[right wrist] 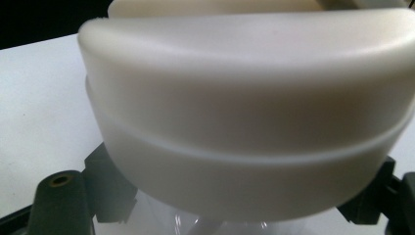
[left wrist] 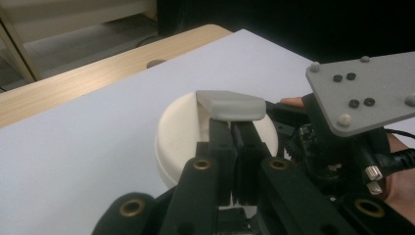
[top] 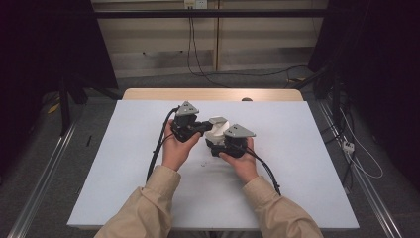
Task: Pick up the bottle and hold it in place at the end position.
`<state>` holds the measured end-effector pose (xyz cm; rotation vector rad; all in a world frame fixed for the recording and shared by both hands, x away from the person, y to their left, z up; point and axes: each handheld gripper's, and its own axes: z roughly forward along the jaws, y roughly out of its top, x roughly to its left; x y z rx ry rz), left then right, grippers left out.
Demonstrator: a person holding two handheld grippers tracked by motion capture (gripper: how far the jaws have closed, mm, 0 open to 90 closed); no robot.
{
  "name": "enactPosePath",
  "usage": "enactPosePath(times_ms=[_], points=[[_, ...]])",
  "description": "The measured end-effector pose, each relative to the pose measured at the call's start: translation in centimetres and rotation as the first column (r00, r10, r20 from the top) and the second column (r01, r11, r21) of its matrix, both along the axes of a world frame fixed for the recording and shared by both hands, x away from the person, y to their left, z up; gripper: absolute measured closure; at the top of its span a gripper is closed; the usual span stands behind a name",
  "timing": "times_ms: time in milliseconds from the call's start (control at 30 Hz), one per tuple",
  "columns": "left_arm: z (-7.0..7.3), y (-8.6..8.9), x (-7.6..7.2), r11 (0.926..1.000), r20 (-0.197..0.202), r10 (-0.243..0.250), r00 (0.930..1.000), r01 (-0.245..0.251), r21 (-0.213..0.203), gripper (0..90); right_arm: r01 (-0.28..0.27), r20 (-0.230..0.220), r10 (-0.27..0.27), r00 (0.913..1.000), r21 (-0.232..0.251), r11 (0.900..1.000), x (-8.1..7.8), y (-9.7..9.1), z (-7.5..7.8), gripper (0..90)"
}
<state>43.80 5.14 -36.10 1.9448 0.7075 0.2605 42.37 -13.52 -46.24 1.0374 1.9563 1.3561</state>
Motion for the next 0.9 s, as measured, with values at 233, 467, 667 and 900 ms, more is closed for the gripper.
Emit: enactPosePath(times_ms=[233,467,667,900], points=[[0.01,-0.14,0.16,1.0000,-0.003,0.004,1.0000,-0.004,0.004,88.6,0.000,0.000,0.000,1.0000,-0.001,1.0000,0.00,0.00,0.00,18.8],[-0.05,-0.31,0.47,1.0000,-0.006,0.004,1.0000,-0.004,0.008,88.6,0.000,0.002,0.000,1.0000,-0.003,1.0000,-0.02,0.03,0.00,18.8],[0.31,-0.39,0.50,1.0000,0.001,0.007,1.0000,-0.007,0.005,88.6,-0.001,0.002,0.001,1.0000,-0.003,1.0000,0.00,0.04,-0.01,18.8],[0.50,-0.68,0.59,0.9999,0.008,0.001,1.0000,-0.001,0.011,88.6,0.000,0.002,0.000,1.0000,-0.005,1.0000,-0.02,0.06,0.00,18.8]])
